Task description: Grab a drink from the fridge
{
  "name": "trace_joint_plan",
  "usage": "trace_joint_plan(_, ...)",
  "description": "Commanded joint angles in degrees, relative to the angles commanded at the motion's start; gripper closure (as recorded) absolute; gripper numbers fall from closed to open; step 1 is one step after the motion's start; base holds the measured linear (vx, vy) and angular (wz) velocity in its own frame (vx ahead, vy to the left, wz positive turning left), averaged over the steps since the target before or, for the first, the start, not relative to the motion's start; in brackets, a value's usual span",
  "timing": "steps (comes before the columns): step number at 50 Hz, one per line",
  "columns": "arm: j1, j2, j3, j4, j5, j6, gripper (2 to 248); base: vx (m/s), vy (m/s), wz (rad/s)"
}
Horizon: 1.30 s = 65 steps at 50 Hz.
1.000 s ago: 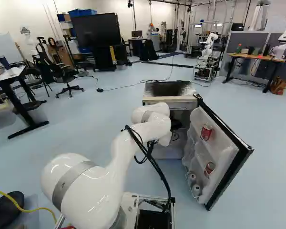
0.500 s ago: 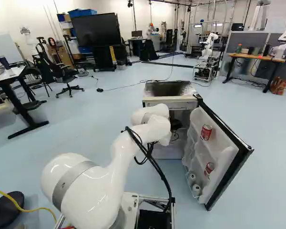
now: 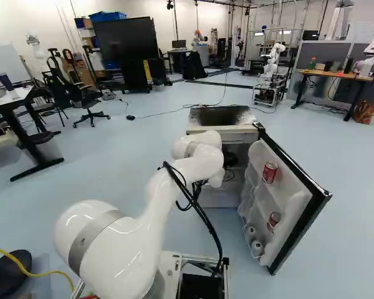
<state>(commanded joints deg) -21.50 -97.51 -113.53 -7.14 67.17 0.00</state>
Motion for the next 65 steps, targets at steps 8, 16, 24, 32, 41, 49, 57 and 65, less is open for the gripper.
trace_joint_plan(8,0.1,0.1,0.2,0.0,0.0,0.0,14,0.000,0.000,0.000)
trace_joint_plan(16,0.2,0.2,0.4,0.0,0.0,0.0,53,0.000,0.000,0.000)
trace_joint_plan(24,0.2,0.2,0.4,0.0,0.0,0.0,129,0.000,0.000,0.000)
trace_joint_plan(32,0.2,0.2,0.4,0.0,0.0,0.0,161,0.000,0.000,0.000)
trace_joint_plan(41,0.2,0.2,0.4,0.0,0.0,0.0,232,0.000,0.000,0.000)
trace_joint_plan(49,0.2,0.2,0.4,0.0,0.0,0.0,232,0.000,0.000,0.000)
trace_joint_plan(57,0.2,0.2,0.4,0.0,0.0,0.0,232,0.000,0.000,0.000)
trace_joint_plan(65,0.2,0.2,0.4,0.0,0.0,0.0,232,0.000,0.000,0.000)
